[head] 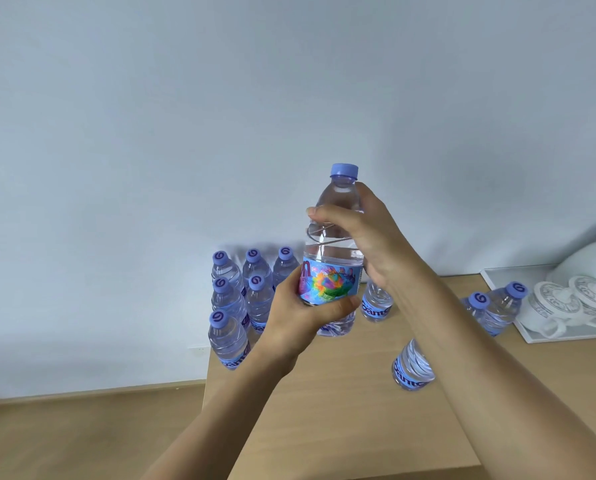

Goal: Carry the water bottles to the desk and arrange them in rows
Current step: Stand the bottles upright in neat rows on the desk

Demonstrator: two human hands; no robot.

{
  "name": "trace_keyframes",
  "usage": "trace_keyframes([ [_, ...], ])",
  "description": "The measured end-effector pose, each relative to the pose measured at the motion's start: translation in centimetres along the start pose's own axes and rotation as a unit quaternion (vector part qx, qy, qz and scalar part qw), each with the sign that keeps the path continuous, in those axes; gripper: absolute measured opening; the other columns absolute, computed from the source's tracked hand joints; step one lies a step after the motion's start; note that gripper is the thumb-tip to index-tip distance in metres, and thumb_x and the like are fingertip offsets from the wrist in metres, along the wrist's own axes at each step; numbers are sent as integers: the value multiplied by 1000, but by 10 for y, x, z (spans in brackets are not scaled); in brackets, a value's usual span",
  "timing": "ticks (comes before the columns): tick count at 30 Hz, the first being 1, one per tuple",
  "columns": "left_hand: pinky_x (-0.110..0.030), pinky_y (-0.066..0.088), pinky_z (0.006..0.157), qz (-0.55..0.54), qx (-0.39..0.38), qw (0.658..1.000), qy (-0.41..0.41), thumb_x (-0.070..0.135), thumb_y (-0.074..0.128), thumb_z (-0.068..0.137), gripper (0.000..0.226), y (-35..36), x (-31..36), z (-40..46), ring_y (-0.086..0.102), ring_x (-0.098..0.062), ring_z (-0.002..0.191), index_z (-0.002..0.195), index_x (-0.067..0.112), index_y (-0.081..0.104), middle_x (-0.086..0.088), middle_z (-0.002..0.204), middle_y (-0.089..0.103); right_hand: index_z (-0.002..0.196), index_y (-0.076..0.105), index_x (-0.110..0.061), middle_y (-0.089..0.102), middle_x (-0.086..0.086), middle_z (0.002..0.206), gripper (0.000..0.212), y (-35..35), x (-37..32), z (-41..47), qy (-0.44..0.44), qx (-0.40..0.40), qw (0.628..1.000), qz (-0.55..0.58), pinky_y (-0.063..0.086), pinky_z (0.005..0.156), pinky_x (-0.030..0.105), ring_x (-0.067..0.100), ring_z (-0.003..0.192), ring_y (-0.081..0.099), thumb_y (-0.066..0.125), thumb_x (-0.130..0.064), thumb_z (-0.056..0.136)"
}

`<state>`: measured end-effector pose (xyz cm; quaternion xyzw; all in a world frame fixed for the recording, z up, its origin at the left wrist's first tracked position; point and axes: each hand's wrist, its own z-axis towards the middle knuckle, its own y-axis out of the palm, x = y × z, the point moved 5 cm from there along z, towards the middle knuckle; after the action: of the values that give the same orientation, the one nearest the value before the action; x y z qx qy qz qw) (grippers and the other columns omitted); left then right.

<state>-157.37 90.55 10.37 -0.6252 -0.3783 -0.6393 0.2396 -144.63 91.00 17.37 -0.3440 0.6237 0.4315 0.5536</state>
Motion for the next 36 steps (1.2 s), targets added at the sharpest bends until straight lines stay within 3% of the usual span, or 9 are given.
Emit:
trace_keyframes([
  [6, -21, 54, 60, 41, 81, 995, 30, 15, 86, 59, 49, 2, -2, -4, 71, -14, 72, 102, 13, 63, -1, 85, 74, 102, 59, -19, 70, -1, 99, 51, 6, 3, -6, -34, 106, 989, -96, 58, 85, 41, 20, 92, 71, 90, -31, 64],
  [9, -21, 53, 57, 65, 93, 993, 30, 17, 87, 59, 50, 3, -5, -7, 71, -14, 70, 102, 15, 62, 0, 84, 73, 101, 59, -15, 70, 5, 97, 43, 5, 6, -7, -20, 117, 989, -85, 59, 79, 39, 22, 85, 71, 87, -20, 69],
  [12, -22, 53, 57, 75, 65, 995, 12, 17, 89, 59, 50, 3, -8, -7, 71, -15, 71, 101, 16, 62, 1, 84, 73, 99, 57, -4, 68, 8, 83, 35, 3, 6, -9, -28, 115, 991, -60, 53, 59, 28, 18, 63, 67, 78, -7, 71],
  [15, -22, 51, 56, 57, 14, 998, -13, 15, 90, 61, 46, 4, -7, -4, 67, -15, 66, 97, 16, 63, 3, 79, 72, 90, 57, -4, 64, 4, 70, 26, 0, 2, -8, -31, 99, 994, -18, 49, 50, 20, 15, 54, 62, 74, 0, 71],
  [20, -19, 53, 67, 19, -64, 997, -36, 11, 89, 62, 48, 2, -3, -2, 70, -11, 79, 104, 14, 65, 4, 88, 75, 73, 60, -15, 64, 2, 64, 21, -2, 0, -6, -30, 51, 998, 8, 52, 53, 22, 16, 57, 62, 73, 0, 68],
  [25, -30, 56, 80, -62, -97, 992, -43, 16, 85, 60, 48, -1, -6, -2, 70, -24, 95, 106, 15, 70, -10, 104, 74, 82, 65, -19, 70, 4, 79, 27, -3, 3, -4, -17, -4, 999, 38, 57, 64, 31, 24, 73, 68, 73, -8, 60],
  [28, -30, 56, 75, -39, -76, 996, -29, 17, 86, 59, 45, -4, -7, -2, 71, -23, 89, 101, 15, 70, -10, 99, 74, 91, 65, -18, 73, 7, 91, 32, 1, 5, -6, -17, -25, 999, 16, 59, 72, 36, 31, 86, 71, 76, -9, 63],
  [33, -29, 57, 73, -12, -7, 1000, -10, 23, 86, 54, 57, -6, -9, -5, 72, -21, 85, 105, 7, 67, -8, 95, 75, 101, 62, -19, 70, -6, 84, 36, 6, 2, -11, -46, 17, 996, -70, 56, 67, 28, 12, 75, 70, 82, -20, 70],
  [36, -29, 58, 67, 29, 23, 999, 11, 23, 87, 55, 54, -7, -7, -6, 72, -18, 78, 102, 8, 66, -5, 89, 76, 102, 61, -23, 70, -5, 90, 45, 6, 3, -12, -49, 64, 991, -105, 59, 73, 31, 15, 81, 71, 87, -30, 67],
])
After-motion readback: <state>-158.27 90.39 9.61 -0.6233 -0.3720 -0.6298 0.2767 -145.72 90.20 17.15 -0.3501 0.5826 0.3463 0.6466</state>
